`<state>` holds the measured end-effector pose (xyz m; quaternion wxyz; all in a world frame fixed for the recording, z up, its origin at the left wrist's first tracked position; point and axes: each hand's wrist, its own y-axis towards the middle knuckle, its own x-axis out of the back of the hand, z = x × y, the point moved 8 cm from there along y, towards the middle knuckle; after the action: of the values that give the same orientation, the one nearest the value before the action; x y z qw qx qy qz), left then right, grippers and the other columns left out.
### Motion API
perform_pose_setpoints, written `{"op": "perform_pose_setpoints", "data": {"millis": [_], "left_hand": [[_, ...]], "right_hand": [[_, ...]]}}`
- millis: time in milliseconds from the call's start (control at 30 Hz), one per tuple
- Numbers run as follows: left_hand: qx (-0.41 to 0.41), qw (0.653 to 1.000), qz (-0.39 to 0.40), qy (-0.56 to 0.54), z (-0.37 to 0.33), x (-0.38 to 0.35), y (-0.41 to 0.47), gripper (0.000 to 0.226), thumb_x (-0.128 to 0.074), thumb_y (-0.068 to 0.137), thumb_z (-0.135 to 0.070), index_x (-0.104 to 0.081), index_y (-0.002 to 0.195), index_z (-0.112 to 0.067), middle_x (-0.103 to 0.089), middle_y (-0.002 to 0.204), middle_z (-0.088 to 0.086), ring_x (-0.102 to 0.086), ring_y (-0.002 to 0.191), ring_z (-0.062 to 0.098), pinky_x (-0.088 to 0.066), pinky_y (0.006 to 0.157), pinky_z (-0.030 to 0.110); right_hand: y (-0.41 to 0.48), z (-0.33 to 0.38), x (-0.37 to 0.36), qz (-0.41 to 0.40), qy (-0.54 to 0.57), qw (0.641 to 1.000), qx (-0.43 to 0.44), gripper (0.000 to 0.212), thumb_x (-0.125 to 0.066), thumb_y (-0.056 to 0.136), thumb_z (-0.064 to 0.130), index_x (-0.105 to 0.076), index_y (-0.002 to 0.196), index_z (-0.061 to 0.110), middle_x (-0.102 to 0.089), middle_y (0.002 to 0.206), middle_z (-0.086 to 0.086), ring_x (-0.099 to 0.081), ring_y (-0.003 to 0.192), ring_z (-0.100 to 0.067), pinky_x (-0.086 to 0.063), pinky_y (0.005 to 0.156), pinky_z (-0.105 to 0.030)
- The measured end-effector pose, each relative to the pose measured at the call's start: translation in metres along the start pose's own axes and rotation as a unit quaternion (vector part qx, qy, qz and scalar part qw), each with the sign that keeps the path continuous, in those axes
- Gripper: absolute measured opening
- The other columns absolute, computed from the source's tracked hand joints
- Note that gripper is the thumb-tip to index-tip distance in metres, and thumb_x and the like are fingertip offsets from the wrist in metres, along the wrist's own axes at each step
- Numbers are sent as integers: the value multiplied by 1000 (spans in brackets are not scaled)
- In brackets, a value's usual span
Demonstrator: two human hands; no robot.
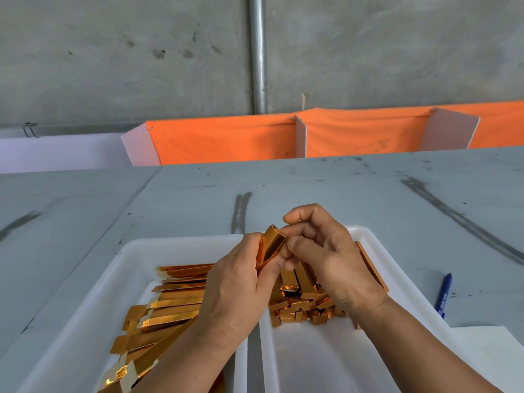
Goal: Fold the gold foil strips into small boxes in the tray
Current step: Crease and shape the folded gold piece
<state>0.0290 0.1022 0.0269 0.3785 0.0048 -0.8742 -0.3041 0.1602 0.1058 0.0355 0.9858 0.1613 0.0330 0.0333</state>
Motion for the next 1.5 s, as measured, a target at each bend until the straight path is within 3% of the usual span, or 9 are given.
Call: {"op": "perform_pose_setpoints", "data": {"millis": [167,400,500,667,800,933,1233,1333,1500], "left_hand": [[0,1000,-11,-18,1,1,0,38,-44,83,-59,-52,100,-25,-42,62,-11,-47,52,7,-37,49,13],[-17,1000,-1,17,-2,2,1,41,-46,84,-58,-55,109,-28,-52,74,-15,-55,63,7,-42,56,11],[-45,996,-2,78,-3,1,2,41,-58,85,-51,-56,118,-28,-55,93,-12,-56,81,7,-46,66,16],[-2,988,-98,117,5,26,8,89,-76,66,-51,-38,142,-25,-33,133,-4,-40,125,22,-50,94,40],[79,981,-169,-58,23,45,7,94,-73,60,-61,-32,140,-34,-32,133,-15,-41,125,5,-40,94,24],[142,915,-27,-378,33,22,12,58,-79,71,-48,-57,124,-37,-63,122,-17,-57,115,0,-46,98,35],[145,836,22,-529,27,9,14,38,-79,67,-44,-72,102,-30,-70,112,5,-64,111,20,-55,85,27],[130,897,-28,-422,31,19,12,32,-74,72,-52,-66,99,-36,-69,99,-5,-66,103,13,-54,80,29],[83,981,-16,-172,24,15,8,41,-51,77,-75,-51,104,-44,-57,84,-13,-62,83,9,-56,69,26]], "right_hand": [[-2,11,-3,-2,-90,995,42,27,-58,92,-9,-70,88,15,-71,75,4,-64,70,-5,-51,65,-16],[-1,6,5,-29,-72,997,4,18,-64,93,8,-67,108,19,-69,76,2,-63,69,-2,-50,66,-15],[1,-3,2,-9,-122,992,-39,19,-67,93,16,-67,110,25,-66,70,7,-61,62,-1,-48,61,-12],[4,-19,24,-89,-39,988,-122,8,-60,97,15,-68,99,15,-64,64,-6,-59,54,-15,-51,57,-21],[5,-29,23,-80,89,976,-181,13,-53,101,13,-64,99,8,-66,64,-11,-60,49,-15,-53,50,-19],[4,-35,7,-12,135,967,-217,15,-51,102,11,-64,101,3,-68,74,-16,-60,48,-16,-53,46,-22],[-3,-36,-11,76,9,971,-228,19,-52,102,21,-66,96,11,-72,80,-13,-57,46,-15,-48,42,-23],[0,-28,1,12,-166,974,-152,11,-56,99,32,-65,99,27,-72,73,-2,-57,49,-13,-46,46,-25],[1,-7,12,-69,-198,978,-3,6,-61,95,33,-65,96,36,-68,74,-5,-60,59,-20,-50,53,-26]]}}
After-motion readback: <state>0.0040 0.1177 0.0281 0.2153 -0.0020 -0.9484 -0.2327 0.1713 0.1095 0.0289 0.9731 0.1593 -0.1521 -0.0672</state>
